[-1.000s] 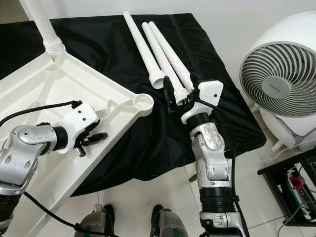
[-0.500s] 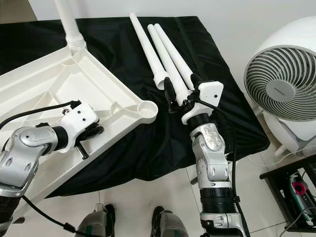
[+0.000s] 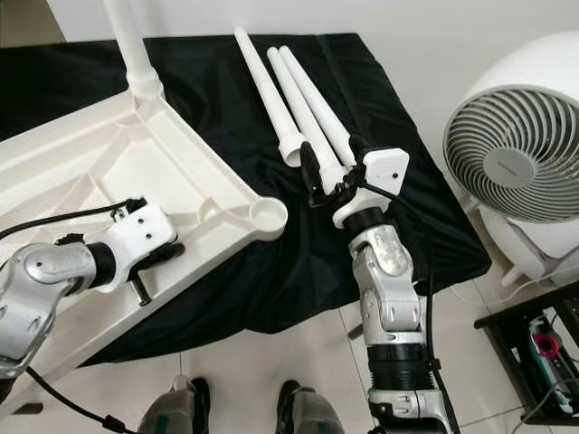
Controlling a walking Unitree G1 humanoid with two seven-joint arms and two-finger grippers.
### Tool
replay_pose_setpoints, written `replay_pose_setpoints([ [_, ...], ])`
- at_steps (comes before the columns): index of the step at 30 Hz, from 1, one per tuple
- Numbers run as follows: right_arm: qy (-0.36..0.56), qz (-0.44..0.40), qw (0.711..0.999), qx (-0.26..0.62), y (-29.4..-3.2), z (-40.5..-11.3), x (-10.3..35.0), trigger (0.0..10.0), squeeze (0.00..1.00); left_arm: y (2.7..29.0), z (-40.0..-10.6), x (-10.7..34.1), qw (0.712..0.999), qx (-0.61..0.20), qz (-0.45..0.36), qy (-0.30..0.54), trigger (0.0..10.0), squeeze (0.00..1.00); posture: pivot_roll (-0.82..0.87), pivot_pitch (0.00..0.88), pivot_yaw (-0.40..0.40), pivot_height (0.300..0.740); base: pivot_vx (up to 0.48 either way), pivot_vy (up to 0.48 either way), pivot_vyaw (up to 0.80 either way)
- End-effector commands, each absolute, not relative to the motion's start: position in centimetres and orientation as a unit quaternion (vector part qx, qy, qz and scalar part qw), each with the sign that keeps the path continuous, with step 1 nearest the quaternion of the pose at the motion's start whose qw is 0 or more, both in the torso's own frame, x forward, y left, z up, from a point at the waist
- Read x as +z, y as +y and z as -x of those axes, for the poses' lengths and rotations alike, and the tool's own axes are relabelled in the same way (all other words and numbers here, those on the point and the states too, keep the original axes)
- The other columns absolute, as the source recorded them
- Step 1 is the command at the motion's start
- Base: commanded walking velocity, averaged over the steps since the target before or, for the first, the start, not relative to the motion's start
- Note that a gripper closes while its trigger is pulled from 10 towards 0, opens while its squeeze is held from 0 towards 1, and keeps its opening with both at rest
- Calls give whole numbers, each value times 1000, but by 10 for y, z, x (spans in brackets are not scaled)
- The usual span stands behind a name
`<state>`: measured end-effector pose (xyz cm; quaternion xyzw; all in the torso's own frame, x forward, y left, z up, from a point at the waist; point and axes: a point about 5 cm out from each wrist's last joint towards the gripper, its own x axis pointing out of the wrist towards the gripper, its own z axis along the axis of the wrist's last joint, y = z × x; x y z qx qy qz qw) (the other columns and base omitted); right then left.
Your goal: Building children table
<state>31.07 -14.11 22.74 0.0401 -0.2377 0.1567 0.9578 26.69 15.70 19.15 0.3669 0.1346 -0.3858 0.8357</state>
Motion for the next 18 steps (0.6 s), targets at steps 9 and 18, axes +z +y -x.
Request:
replay_pose_setpoints([
  [9,-234,-42,958,161,-142,-311,226,10000,0,166,-256,175,787,-435,-391,198,10000,0,134,180,-39,740,0,0,0],
  [18,-232,-44,957,167,-138,-313,225,10000,0,158,-258,188,797,-458,-356,168,10000,1000,132,178,-41,740,0,0,0],
])
